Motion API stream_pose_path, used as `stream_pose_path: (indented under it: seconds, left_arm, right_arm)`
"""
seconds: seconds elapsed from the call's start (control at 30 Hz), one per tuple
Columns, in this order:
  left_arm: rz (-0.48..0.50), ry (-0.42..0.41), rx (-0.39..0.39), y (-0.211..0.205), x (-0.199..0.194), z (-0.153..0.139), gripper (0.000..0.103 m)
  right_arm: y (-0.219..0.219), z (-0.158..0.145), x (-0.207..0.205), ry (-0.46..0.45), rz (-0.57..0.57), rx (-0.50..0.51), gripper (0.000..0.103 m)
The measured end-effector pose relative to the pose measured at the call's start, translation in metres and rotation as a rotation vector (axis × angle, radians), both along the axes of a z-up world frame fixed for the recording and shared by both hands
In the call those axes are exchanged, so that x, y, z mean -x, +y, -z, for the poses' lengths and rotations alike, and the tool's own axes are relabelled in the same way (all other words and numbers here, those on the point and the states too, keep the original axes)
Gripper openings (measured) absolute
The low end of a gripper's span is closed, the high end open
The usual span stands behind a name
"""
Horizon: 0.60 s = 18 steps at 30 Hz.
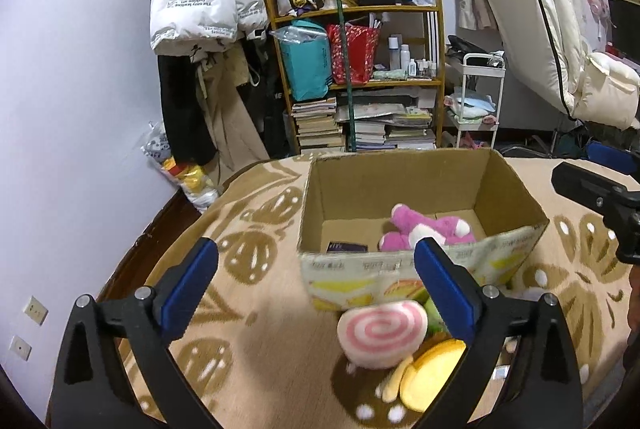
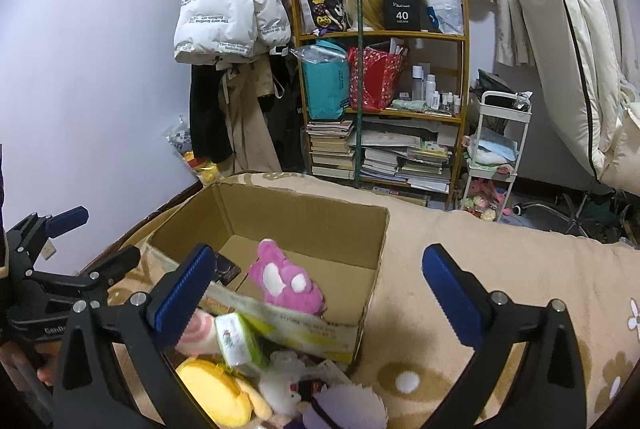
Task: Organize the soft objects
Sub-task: 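Release the tissue pack into the box with the left tool while the right tool drops the pink plush in, then grasp the yellow pouch plush with the left tool while the right tool grasps the white-haired doll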
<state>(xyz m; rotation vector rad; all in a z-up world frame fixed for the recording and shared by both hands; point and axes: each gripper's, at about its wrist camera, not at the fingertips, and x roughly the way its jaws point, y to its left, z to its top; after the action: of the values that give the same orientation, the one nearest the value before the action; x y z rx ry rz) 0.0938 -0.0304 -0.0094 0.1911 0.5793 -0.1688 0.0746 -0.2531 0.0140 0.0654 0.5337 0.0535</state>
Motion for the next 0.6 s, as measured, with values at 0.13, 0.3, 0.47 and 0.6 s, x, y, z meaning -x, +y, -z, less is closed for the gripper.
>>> stream_pose_path:
  seconds: [0.13,0.3,0.47,0.6]
  left_arm:
    - [0.002,0.022,0.005,0.006,0.013,-0.003,0.098]
    - [0.006,0.037,-0.013,0.008,0.028,-0.001,0.098]
    - [0.013,0.052,-0.042,0.003,0.038,0.002,0.098]
    - [0.019,0.076,-0.046,0.003,0.041,0.005,0.098]
  right_arm:
    - [-0.001,-0.002,0.009,0.034,-0.022,-0.009,0.103]
    - [-0.002,0.000,0.022,0.059,-0.015,-0.023,0.103]
    - [-0.001,0.007,0.035,0.101,-0.003,-0.015,0.103]
    - [-0.007,0.015,0.042,0.134,0.021,-0.037,0.103]
